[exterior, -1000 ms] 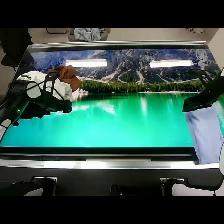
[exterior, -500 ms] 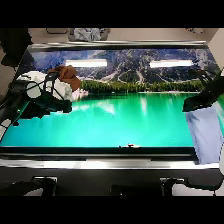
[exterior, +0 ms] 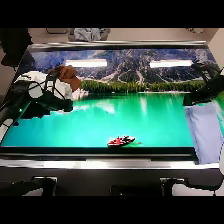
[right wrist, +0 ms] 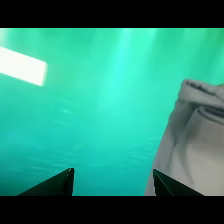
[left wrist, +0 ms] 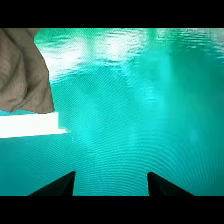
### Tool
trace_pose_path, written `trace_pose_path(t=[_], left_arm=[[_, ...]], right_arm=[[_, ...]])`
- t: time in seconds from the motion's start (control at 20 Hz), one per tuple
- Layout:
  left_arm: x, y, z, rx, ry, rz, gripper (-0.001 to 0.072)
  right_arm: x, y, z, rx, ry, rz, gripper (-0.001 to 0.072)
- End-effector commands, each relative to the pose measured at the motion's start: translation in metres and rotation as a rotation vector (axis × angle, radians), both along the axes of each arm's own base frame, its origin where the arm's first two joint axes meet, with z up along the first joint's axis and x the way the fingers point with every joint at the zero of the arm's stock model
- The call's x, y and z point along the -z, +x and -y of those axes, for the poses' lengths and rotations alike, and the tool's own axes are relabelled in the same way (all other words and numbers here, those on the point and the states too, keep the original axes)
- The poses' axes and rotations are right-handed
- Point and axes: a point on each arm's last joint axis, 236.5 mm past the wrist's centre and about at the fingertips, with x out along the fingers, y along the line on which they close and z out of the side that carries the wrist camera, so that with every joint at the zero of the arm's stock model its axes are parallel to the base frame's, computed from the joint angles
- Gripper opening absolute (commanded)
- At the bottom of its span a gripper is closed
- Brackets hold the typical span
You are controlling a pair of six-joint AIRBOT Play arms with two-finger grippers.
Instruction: Fold the shirts.
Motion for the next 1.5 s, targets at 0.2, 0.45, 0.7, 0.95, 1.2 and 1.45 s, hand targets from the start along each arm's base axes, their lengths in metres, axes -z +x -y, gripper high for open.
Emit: trace_pose_path(t=[0.2,0.45,0.7,0.95,1.2,1.45], left_arm=[[-0.008,0.029,0.009,-0.052,-0.068,0.109,0.0659],[-0.048,0.086,-0.059,-0.216,-0.079,0.237,0.072],[-0.028,0.104,-0.167,-0.537,-0.089,0.089,0.072],[0.047,0.107,-0.144,-0.556,-0.177,-0.101,0.072],[0.094,0.113,-0.112,-0.499,-0.193,-0.175,0.0391],[0.041,0.124,-0.099,-0.317,-0.172,-0.041,0.003]], right_arm=[[-0.044,0.092,0.029,0.05,-0.113,0.438,0.0605],[-0.031,0.077,0.023,0.038,-0.088,0.353,0.0652],[-0.01,0.053,-0.005,0.015,0.032,0.217,0.0699],[-0.004,0.043,-0.028,-0.04,0.121,0.165,0.0699],[-0.001,0.031,-0.036,-0.074,0.148,0.116,0.0698],[-0.014,0.032,-0.037,-0.082,0.142,0.153,0.0678]])
